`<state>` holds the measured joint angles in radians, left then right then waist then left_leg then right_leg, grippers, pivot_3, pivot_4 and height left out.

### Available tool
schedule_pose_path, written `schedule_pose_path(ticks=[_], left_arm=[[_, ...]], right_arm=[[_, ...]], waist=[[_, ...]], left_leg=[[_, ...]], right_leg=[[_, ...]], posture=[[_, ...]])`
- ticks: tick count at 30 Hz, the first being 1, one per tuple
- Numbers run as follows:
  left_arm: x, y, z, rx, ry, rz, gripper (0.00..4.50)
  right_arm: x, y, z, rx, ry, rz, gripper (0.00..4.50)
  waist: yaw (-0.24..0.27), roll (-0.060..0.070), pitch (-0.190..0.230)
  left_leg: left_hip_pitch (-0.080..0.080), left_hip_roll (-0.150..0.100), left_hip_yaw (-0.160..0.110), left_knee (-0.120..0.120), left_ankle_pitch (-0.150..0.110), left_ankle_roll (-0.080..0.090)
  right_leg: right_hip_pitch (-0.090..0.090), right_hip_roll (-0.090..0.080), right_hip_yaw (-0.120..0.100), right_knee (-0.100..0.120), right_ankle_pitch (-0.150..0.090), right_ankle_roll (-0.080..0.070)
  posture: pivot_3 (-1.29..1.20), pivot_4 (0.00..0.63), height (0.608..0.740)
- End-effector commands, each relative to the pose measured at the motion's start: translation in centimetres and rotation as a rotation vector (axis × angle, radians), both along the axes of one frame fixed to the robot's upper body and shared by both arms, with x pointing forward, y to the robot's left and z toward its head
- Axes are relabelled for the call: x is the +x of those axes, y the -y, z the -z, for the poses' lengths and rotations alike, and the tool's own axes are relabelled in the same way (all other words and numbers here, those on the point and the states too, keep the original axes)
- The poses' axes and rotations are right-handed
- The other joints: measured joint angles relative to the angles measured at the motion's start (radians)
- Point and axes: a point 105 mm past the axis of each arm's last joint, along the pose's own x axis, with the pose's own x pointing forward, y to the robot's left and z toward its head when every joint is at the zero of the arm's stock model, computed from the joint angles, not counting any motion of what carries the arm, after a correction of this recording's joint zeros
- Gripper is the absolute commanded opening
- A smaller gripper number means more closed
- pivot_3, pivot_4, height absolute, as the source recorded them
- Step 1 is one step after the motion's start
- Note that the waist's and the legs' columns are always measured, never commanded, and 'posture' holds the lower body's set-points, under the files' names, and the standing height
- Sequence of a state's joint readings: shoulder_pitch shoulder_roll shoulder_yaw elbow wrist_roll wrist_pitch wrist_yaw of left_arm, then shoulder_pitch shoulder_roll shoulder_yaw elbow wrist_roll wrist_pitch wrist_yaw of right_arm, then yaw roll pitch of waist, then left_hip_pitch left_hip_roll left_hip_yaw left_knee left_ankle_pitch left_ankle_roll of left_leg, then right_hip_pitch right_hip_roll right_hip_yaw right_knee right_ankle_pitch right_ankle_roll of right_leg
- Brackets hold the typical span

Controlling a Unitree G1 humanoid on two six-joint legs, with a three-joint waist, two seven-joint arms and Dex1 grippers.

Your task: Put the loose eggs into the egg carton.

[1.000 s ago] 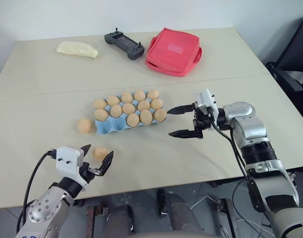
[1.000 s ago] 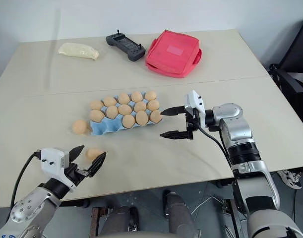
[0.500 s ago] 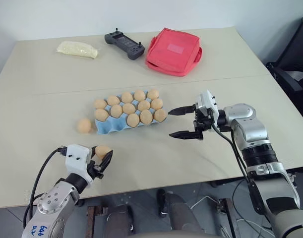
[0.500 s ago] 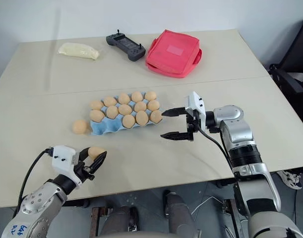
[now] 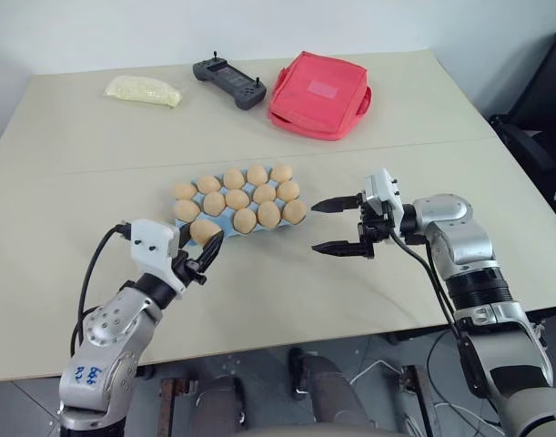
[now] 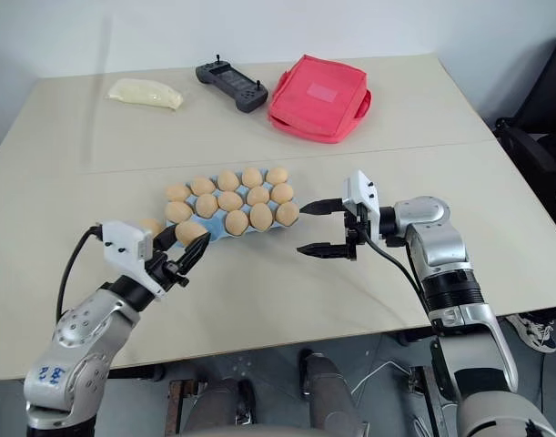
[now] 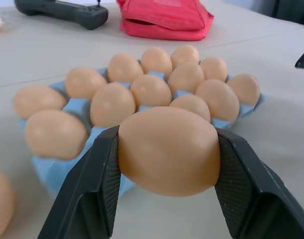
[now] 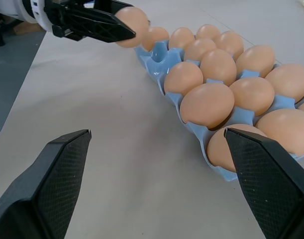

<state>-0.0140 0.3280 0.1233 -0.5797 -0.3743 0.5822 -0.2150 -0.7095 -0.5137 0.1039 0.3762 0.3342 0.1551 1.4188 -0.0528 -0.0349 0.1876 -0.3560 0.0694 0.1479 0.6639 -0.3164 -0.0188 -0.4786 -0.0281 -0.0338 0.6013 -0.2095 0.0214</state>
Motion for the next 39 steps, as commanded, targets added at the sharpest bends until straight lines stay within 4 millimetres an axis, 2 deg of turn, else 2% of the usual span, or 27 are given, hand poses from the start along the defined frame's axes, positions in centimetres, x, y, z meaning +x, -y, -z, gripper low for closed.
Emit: schedule_pose_path(ticks=[1,8,15,22,26,28,31,39], left_arm=[[1.4,0.5,-0.4,0.009,0.038,0.007,2.27],[3.7,0.8,-0.2,0.011,0.044,0.018,2.27],[3.8,1.1,-0.6,-0.003,0.051,0.051,4.47],[2.8,0.6,-2.6,-0.052,0.090,0.047,4.47],[1.3,-0.6,-3.3,-0.063,0.084,0.052,4.47],[0.4,-1.5,-3.1,-0.060,0.058,0.062,4.47],[-0.8,-3.2,-2.4,-0.014,0.017,0.050,4.47],[-4.4,-9.0,-0.8,0.043,-0.087,-0.094,4.47]], right_arm=[[-0.1,0.4,-1.1,0.027,0.047,0.014,4.50],[-0.2,0.6,-1.1,0.031,0.052,0.033,4.50],[-0.2,0.9,-1.1,0.028,0.053,0.048,4.50],[0.4,0.5,-1.3,0.045,0.053,0.104,4.50],[1.5,-0.2,-2.0,0.064,-0.006,0.208,4.50],[1.6,-0.5,-1.7,0.017,0.023,0.237,4.50],[1.2,-0.7,-1.6,0.039,0.003,0.239,4.50],[0.9,-0.6,-2.4,0.139,-0.016,0.297,4.50]], waist=[[0.001,0.000,0.000],[-0.002,0.000,0.000],[-0.001,0.000,0.000],[-0.002,0.000,0.000],[-0.005,0.000,0.000],[-0.004,0.000,0.000],[-0.004,0.000,0.000],[-0.004,0.000,0.000]], left_leg=[[0.000,0.000,0.000,0.000,0.000,0.000],[0.002,-0.002,0.000,0.000,0.000,0.000],[0.002,-0.003,0.000,0.000,0.000,0.000],[0.002,-0.003,0.000,0.000,0.000,0.000],[0.003,-0.002,0.001,0.000,0.000,-0.001],[0.003,-0.002,0.001,0.000,0.000,-0.001],[0.004,-0.002,0.001,0.000,0.000,-0.002],[0.003,-0.002,0.001,-0.001,-0.001,-0.001]], right_leg=[[0.000,0.000,0.000,0.001,0.000,0.000],[0.000,0.001,0.005,0.002,0.000,0.000],[0.000,0.001,0.005,0.003,0.000,0.000],[0.000,0.001,0.006,0.004,0.000,0.000],[-0.001,0.000,0.007,0.004,0.000,0.001],[-0.001,0.000,0.010,0.005,0.000,0.000],[-0.002,0.001,0.009,0.005,0.000,0.000],[-0.001,0.001,0.009,0.000,0.000,0.000]], posture=[[0.00,0.150,0.740],[0.00,0.150,0.740],[0.00,0.150,0.740],[0.00,0.150,0.740],[0.00,0.150,0.740],[0.00,0.150,0.740],[0.00,0.150,0.740],[0.00,0.150,0.740]])
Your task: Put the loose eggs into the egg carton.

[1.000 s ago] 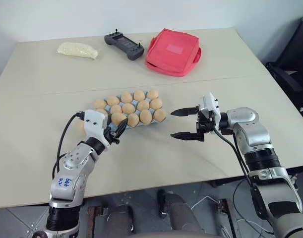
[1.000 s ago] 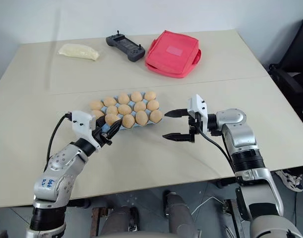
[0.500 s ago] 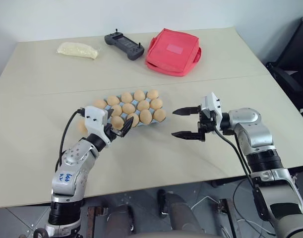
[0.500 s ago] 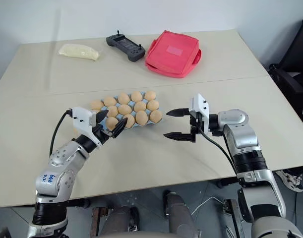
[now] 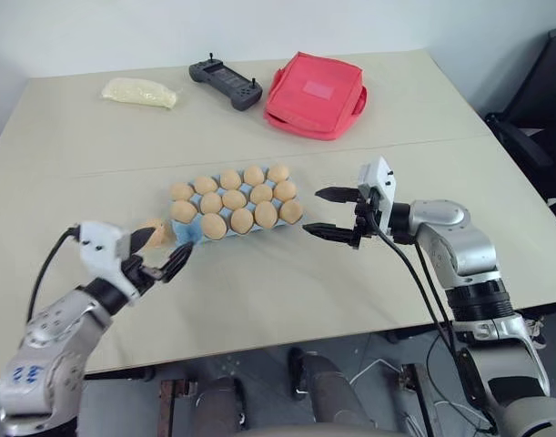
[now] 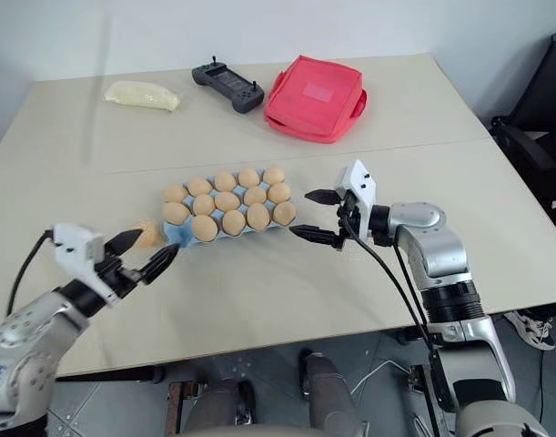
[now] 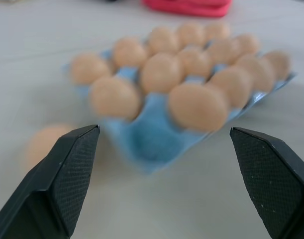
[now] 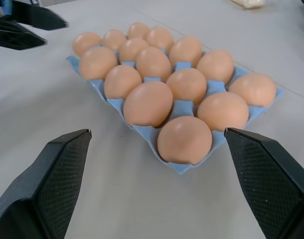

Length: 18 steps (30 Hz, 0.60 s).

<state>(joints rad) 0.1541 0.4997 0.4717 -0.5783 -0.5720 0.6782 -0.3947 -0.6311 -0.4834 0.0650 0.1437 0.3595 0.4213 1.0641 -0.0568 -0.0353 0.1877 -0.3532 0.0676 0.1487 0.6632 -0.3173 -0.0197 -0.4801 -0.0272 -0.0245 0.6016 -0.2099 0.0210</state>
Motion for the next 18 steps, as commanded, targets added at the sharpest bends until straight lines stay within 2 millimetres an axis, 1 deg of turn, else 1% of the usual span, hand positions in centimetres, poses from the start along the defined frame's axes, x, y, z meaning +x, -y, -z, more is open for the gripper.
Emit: schedule_pose_path(ticks=[1,5,8,10,14,15,16,18], left_arm=[[-1.5,-1.8,-0.8,0.029,0.025,-0.053,4.47],[-2.7,-3.5,0.1,0.020,-0.011,-0.117,4.47],[-3.3,-4.1,0.8,0.009,-0.034,-0.151,4.47],[-3.6,-4.3,1.3,-0.001,-0.045,-0.172,4.47],[-4.0,-4.1,1.9,-0.011,-0.059,-0.181,4.47],[-4.1,-4.1,1.9,-0.013,-0.057,-0.182,4.47],[-4.1,-4.1,1.9,-0.014,-0.056,-0.184,4.47],[-4.0,-4.1,1.9,-0.011,-0.053,-0.188,4.47]], right_arm=[[-0.4,0.0,-1.8,0.065,0.049,-0.004,4.50],[-0.4,-0.1,-1.6,0.056,0.037,-0.010,4.50],[-0.2,-0.3,-1.7,0.052,0.036,-0.014,4.50],[-0.1,-0.3,-1.8,0.045,0.045,-0.014,4.50],[-0.1,-0.3,-1.8,0.033,0.051,-0.017,4.50],[0.0,-0.4,-1.8,0.029,0.057,-0.018,4.50],[0.0,-0.4,-1.8,0.027,0.060,-0.016,4.50],[0.0,-0.5,-1.8,0.034,0.050,-0.015,4.50]], waist=[[0.000,0.000,0.000],[0.000,0.000,0.000],[0.000,0.000,0.000],[-0.001,0.000,0.000],[-0.003,0.000,0.000],[-0.004,0.000,0.000],[-0.007,0.000,0.000],[-0.004,0.003,0.001]], left_leg=[[0.000,0.000,0.000,0.000,0.000,0.000],[0.000,0.001,0.000,-0.001,-0.001,0.001],[-0.001,0.001,0.000,-0.001,-0.001,0.001],[-0.001,0.001,0.000,-0.002,-0.002,0.001],[-0.002,0.002,0.000,-0.002,-0.003,0.001],[-0.004,0.001,-0.004,-0.002,-0.003,0.001],[-0.009,0.000,-0.013,-0.002,-0.003,0.002],[-0.015,-0.004,-0.038,-0.001,0.001,0.003]], right_leg=[[0.000,0.000,0.000,-0.001,0.000,0.000],[0.000,0.000,0.000,-0.003,0.000,0.000],[0.000,0.000,0.000,-0.005,0.000,0.000],[0.000,0.000,0.000,-0.006,0.000,0.000],[0.000,0.000,0.000,-0.008,0.000,0.000],[0.002,-0.003,-0.002,-0.008,0.000,0.001],[0.004,-0.007,-0.011,-0.008,0.000,0.001],[0.010,-0.018,-0.036,-0.007,0.000,0.000]], posture=[[0.00,0.150,0.740],[0.00,0.150,0.740],[0.00,0.150,0.740],[0.00,0.150,0.740],[0.00,0.150,0.740],[0.00,0.150,0.740],[0.00,0.150,0.740],[0.00,0.150,0.740]])
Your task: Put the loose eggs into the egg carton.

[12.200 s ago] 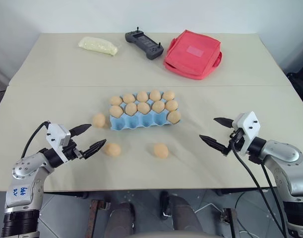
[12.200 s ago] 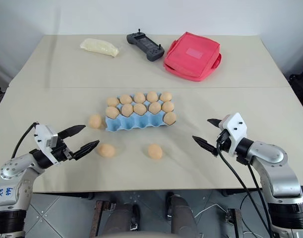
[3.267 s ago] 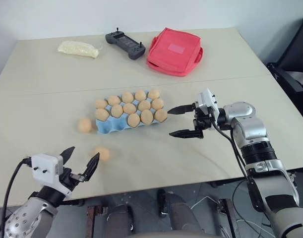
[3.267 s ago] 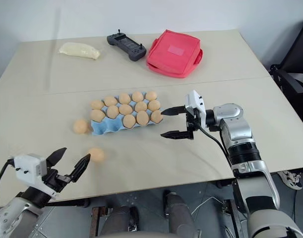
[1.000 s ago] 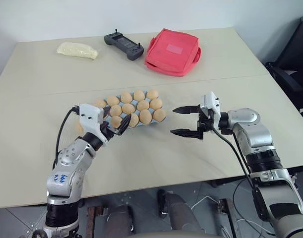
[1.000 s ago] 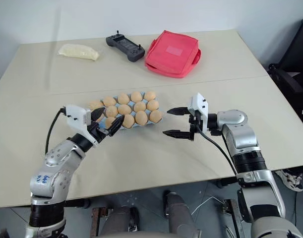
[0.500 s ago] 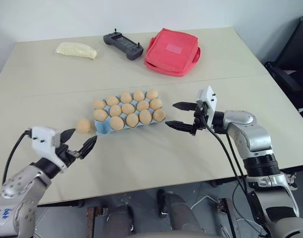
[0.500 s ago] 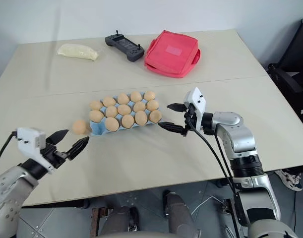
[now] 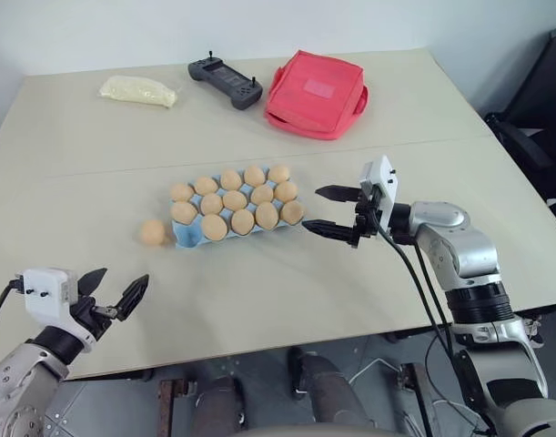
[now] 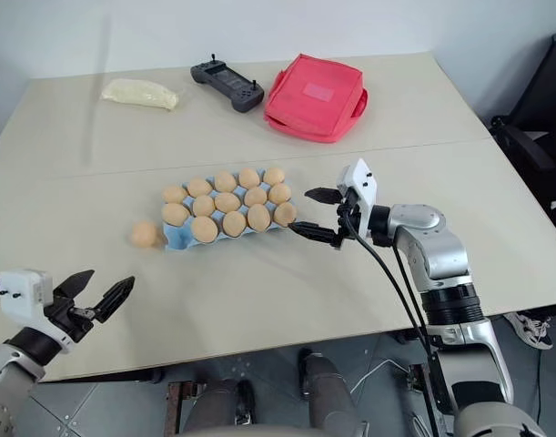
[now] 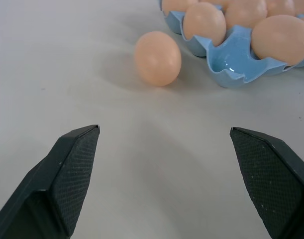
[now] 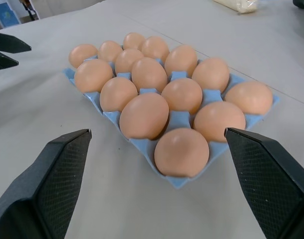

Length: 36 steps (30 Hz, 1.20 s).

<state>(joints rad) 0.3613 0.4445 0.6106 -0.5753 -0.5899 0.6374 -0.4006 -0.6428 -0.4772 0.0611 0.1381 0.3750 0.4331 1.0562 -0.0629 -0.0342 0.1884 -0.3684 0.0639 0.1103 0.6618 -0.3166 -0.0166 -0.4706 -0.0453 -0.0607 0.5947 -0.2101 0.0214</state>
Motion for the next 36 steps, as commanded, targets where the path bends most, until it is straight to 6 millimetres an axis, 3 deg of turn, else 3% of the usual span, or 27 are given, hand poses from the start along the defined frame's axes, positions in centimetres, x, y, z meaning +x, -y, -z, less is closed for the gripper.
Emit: schedule_pose_path(ticks=[1,6,11,18,27,31,36], left_arm=[[-0.1,-0.1,-0.9,0.021,0.039,-0.014,4.47],[0.8,-0.1,-1.7,0.053,0.063,-0.012,4.47],[2.3,0.1,-2.5,0.062,0.084,-0.015,4.47],[2.3,0.6,-2.9,0.071,0.090,0.008,4.47],[8.0,2.2,-4.8,0.094,0.149,0.060,4.47],[10.4,2.7,-4.4,0.099,0.122,0.087,4.47],[12.1,2.3,-3.5,0.114,0.066,0.075,4.47]], right_arm=[[0.0,-0.2,-1.3,0.014,0.044,-0.012,4.50],[-0.1,-0.3,-1.3,0.012,0.047,-0.015,4.50],[-0.5,-0.3,-1.3,0.011,0.046,-0.027,4.50],[-1.2,0.5,-1.4,-0.012,0.067,-0.034,4.50],[-1.4,1.4,-1.3,-0.044,0.099,-0.048,4.50],[-1.2,1.5,-1.4,-0.043,0.106,-0.035,4.50],[-1.2,1.9,-1.3,-0.042,0.112,-0.010,4.50]], waist=[[0.003,0.002,0.001],[0.037,0.002,0.001],[0.037,0.002,0.001],[0.036,0.002,0.001],[0.049,0.001,0.001],[0.044,0.001,0.001],[0.036,0.001,0.001]], left_leg=[[-0.001,-0.001,-0.009,0.001,0.001,-0.001],[-0.001,0.000,-0.013,0.005,0.001,-0.002],[0.000,0.001,-0.012,0.005,0.001,-0.002],[0.001,0.001,-0.008,0.003,-0.001,-0.004],[0.002,-0.001,-0.006,0.005,0.001,-0.003],[0.003,-0.001,-0.004,0.004,0.001,-0.003],[0.003,0.000,-0.002,0.004,0.000,-0.005]], right_leg=[[0.003,-0.003,-0.009,-0.001,0.000,0.000],[0.003,0.001,-0.013,-0.002,-0.002,-0.004],[0.003,0.002,-0.012,-0.003,-0.003,-0.005],[0.002,0.003,-0.010,-0.002,-0.003,-0.005],[0.003,0.004,-0.007,-0.003,-0.003,-0.005],[0.003,0.005,-0.005,-0.002,-0.002,-0.004],[0.001,0.006,-0.006,0.001,-0.002,-0.005]], posture=[[0.00,0.150,0.740],[0.00,0.150,0.740],[0.00,0.150,0.740],[0.00,0.150,0.740],[0.00,0.150,0.740],[0.00,0.150,0.740],[0.00,0.150,0.740]])
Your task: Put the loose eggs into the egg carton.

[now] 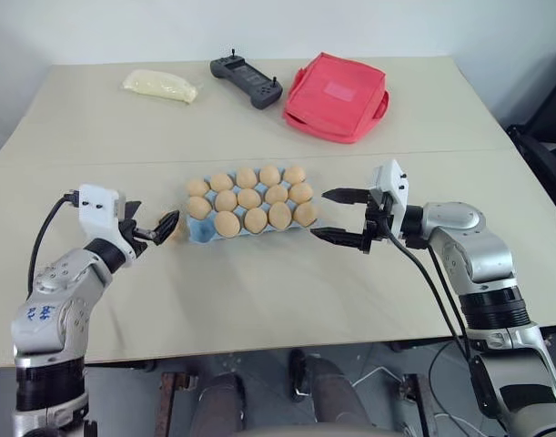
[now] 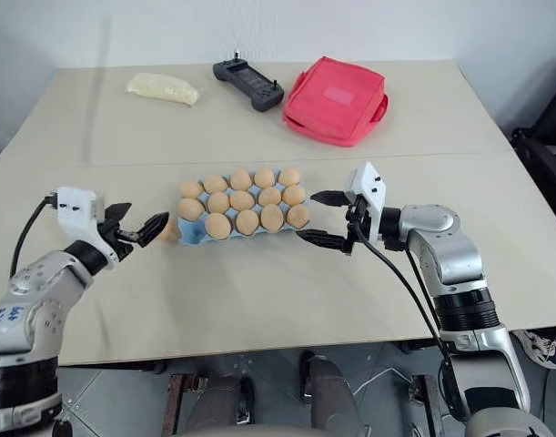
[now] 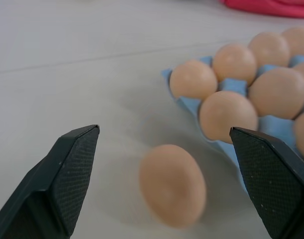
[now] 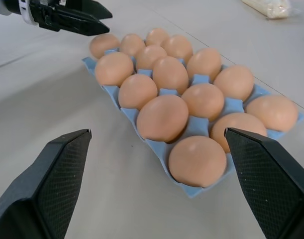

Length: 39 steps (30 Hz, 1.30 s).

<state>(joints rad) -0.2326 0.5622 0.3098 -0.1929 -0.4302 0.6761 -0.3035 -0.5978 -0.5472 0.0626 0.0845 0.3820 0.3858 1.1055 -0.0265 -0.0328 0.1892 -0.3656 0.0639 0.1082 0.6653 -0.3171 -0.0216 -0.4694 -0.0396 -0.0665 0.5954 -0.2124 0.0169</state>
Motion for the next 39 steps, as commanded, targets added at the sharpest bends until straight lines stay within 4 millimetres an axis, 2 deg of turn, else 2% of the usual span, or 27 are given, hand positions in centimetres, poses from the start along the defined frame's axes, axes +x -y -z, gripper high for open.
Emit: schedule_pose_path(ticks=[1,5,19,22,28,30,33,39], left_arm=[[0.5,-0.1,-0.2,0.043,-0.004,0.002,4.47],[0.8,0.6,0.5,0.053,-0.027,0.032,4.47],[1.4,1.3,2.1,0.088,-0.088,0.074,4.47],[1.5,1.3,2.1,0.097,-0.090,0.073,3.83],[1.0,0.7,1.1,0.097,-0.058,0.056,1.94],[0.7,0.8,-0.3,0.066,-0.009,0.072,1.78],[-0.1,1.6,-2.4,0.018,0.055,0.131,1.77],[-0.9,3.5,-3.8,-0.022,0.070,0.241,1.77]], right_arm=[[0.0,0.8,-1.3,0.015,0.062,0.029,4.50],[-0.1,1.2,-1.2,0.012,0.067,0.045,4.50],[0.0,1.4,-1.2,0.013,0.076,0.063,4.50],[0.1,1.5,-1.1,0.011,0.078,0.065,4.50],[0.1,1.6,-1.2,0.010,0.081,0.071,4.50],[0.1,1.6,-1.2,0.009,0.083,0.071,4.50],[0.1,1.6,-1.3,0.010,0.085,0.071,4.50],[0.1,1.4,-1.3,0.013,0.089,0.069,4.50]], waist=[[-0.001,0.000,0.000],[0.002,0.000,0.000],[0.001,0.000,0.000],[0.001,0.000,0.000],[0.000,0.000,0.000],[-0.001,0.000,0.000],[0.000,0.000,0.000],[-0.001,0.000,0.000]], left_leg=[[0.000,0.000,0.000,0.000,0.000,0.000],[-0.004,-0.001,0.004,0.000,0.000,0.000],[-0.001,-0.002,0.012,0.001,0.001,-0.001],[-0.002,-0.002,0.012,0.001,0.001,-0.001],[-0.001,-0.002,0.012,0.001,0.001,-0.001],[-0.001,-0.002,0.012,0.001,0.001,-0.001],[-0.001,-0.001,0.012,0.001,0.001,-0.001],[-0.001,-0.002,0.012,0.002,0.001,-0.001]], right_leg=[[-0.001,0.000,0.000,0.000,0.000,0.000],[-0.008,-0.002,0.003,0.009,0.000,0.000],[-0.010,-0.001,0.008,0.010,0.000,0.000],[-0.010,-0.001,0.009,0.010,0.000,0.000],[-0.010,-0.001,0.010,0.011,0.000,0.000],[-0.010,-0.001,0.010,0.011,0.000,0.000],[-0.011,-0.001,0.011,0.011,0.000,0.000],[-0.010,-0.001,0.012,0.011,0.000,0.000]], posture=[[0.00,0.150,0.740],[0.00,0.150,0.740],[0.00,0.150,0.740],[0.00,0.150,0.740],[0.00,0.150,0.740],[0.00,0.150,0.740],[0.00,0.150,0.740],[0.00,0.150,0.740]])
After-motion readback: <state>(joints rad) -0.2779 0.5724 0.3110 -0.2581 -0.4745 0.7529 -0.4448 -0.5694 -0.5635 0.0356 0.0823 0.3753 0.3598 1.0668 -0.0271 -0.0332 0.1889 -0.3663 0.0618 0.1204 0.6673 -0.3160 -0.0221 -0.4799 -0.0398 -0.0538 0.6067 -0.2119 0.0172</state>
